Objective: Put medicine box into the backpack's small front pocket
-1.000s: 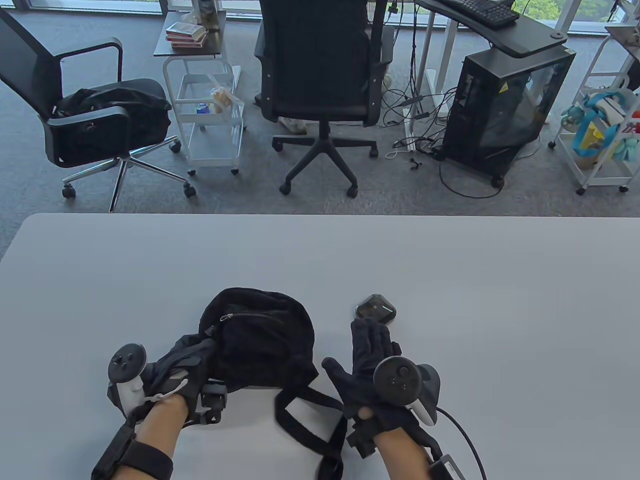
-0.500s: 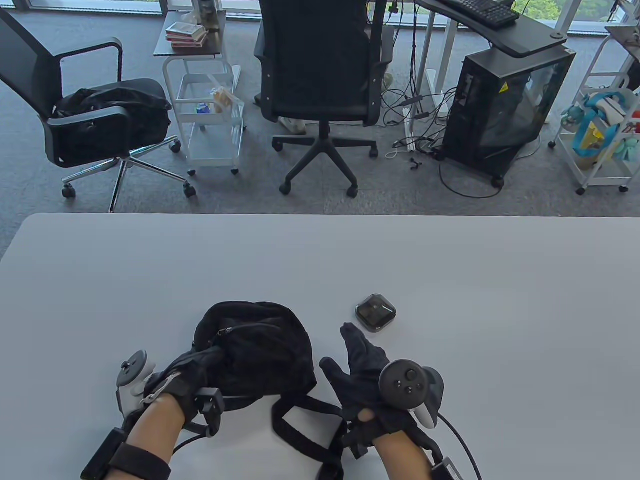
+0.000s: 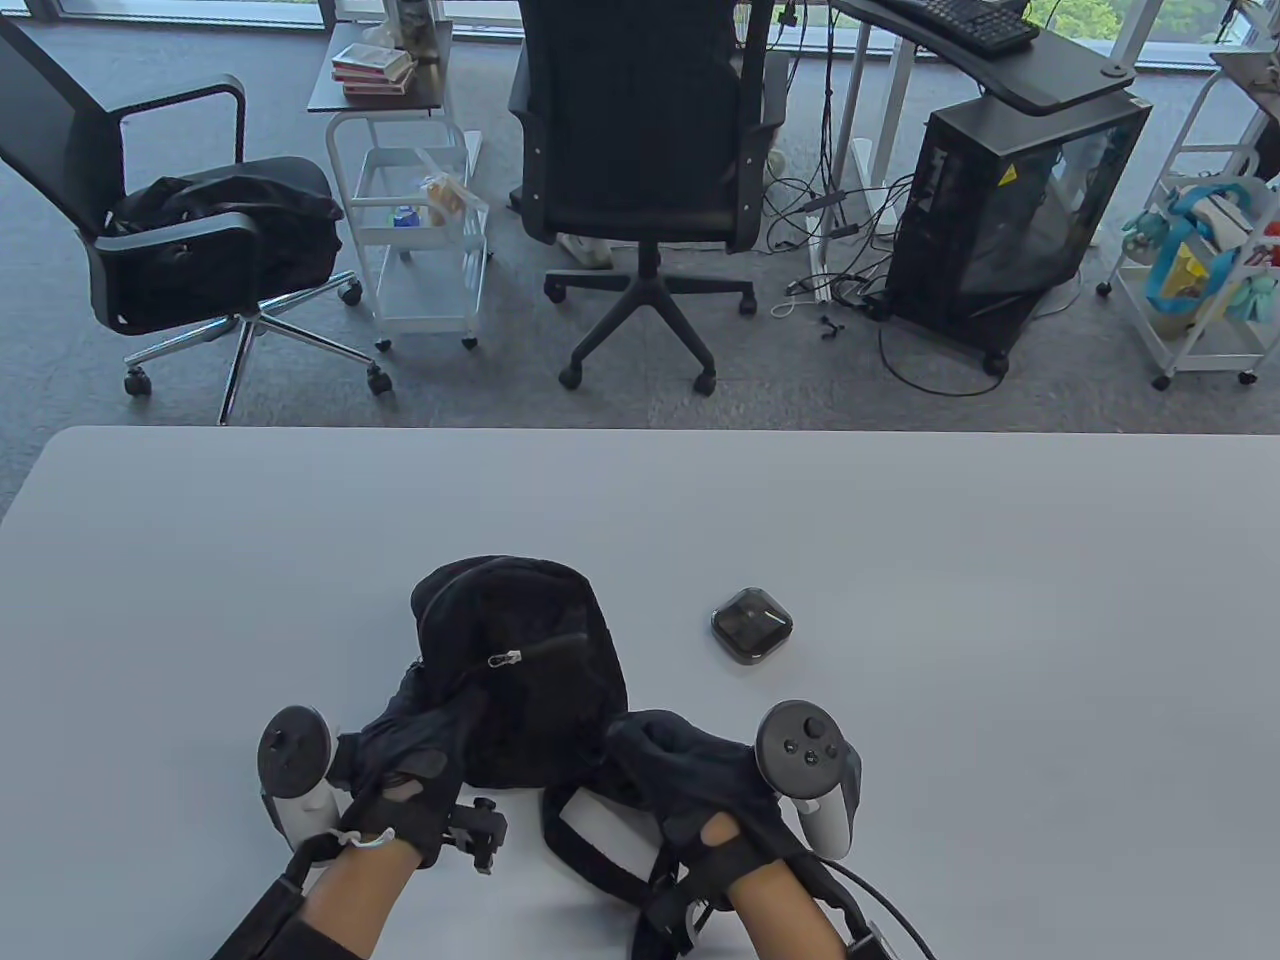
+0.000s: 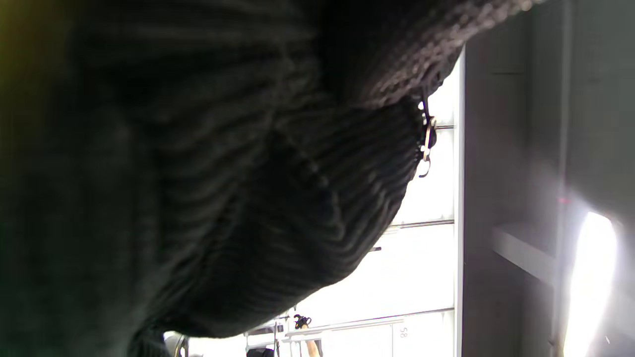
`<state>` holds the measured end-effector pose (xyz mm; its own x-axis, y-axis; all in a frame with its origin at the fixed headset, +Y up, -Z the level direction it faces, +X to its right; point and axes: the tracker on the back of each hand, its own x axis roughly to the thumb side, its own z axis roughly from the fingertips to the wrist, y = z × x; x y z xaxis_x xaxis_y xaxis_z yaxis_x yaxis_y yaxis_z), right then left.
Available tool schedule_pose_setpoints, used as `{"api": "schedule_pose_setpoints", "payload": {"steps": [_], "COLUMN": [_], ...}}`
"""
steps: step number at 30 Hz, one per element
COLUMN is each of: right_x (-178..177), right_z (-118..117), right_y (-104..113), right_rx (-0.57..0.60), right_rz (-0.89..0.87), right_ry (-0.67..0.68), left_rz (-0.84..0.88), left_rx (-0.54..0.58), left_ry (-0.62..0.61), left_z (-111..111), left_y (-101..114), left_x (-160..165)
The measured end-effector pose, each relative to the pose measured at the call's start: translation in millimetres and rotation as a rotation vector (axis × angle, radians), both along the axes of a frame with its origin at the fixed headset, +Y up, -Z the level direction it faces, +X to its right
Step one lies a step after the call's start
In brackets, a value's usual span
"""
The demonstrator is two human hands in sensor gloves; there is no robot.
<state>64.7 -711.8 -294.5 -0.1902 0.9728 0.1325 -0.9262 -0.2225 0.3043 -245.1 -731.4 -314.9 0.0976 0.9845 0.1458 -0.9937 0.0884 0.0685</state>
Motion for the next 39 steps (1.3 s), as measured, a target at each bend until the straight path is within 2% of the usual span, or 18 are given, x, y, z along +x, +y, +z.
{"api": "schedule_pose_setpoints", "payload": {"steps": [5, 11, 15, 18, 21, 26, 29, 31, 33, 37, 39], "right_x": [-3, -15, -19, -17, -14, -14, -15, -17, -21, -32, -37], "right_z": [-4, -10, -13, -12, -12, -13, -11, -6, 0, 17, 22], "right_y": [-2, -8, -12, -20, -23, -16, -5, 4, 15, 34, 36], "right_rx": [-0.063, -0.205, -0.232, -0.294, -0.325, -0.212, -0.061, 0.088, 0.233, 0.500, 0.579], "right_rz": [-0.048, -0.196, -0.154, -0.199, -0.221, -0.112, -0.026, 0.074, 0.166, 0.343, 0.398], "right_ry": [0.045, 0.119, 0.145, 0.132, 0.105, 0.069, 0.017, -0.011, -0.044, -0.110, -0.125], "left_rz": [-0.131, -0.221, -0.323, -0.328, -0.299, -0.253, -0.181, -0.074, -0.021, -0.007, -0.029], "left_rx": [0.098, 0.207, 0.304, 0.279, 0.258, 0.218, 0.167, 0.093, 0.064, 0.047, -0.002], "left_ry": [-0.024, -0.081, -0.144, -0.229, -0.255, -0.278, -0.321, -0.364, -0.377, -0.411, -0.385], "left_z": [1, 5, 12, 16, 16, 12, 8, 6, 4, 5, 6], "left_y": [9, 19, 28, 28, 26, 24, 19, 12, 9, 7, 5], "left_x": [9, 25, 39, 49, 53, 49, 47, 45, 44, 45, 46]}}
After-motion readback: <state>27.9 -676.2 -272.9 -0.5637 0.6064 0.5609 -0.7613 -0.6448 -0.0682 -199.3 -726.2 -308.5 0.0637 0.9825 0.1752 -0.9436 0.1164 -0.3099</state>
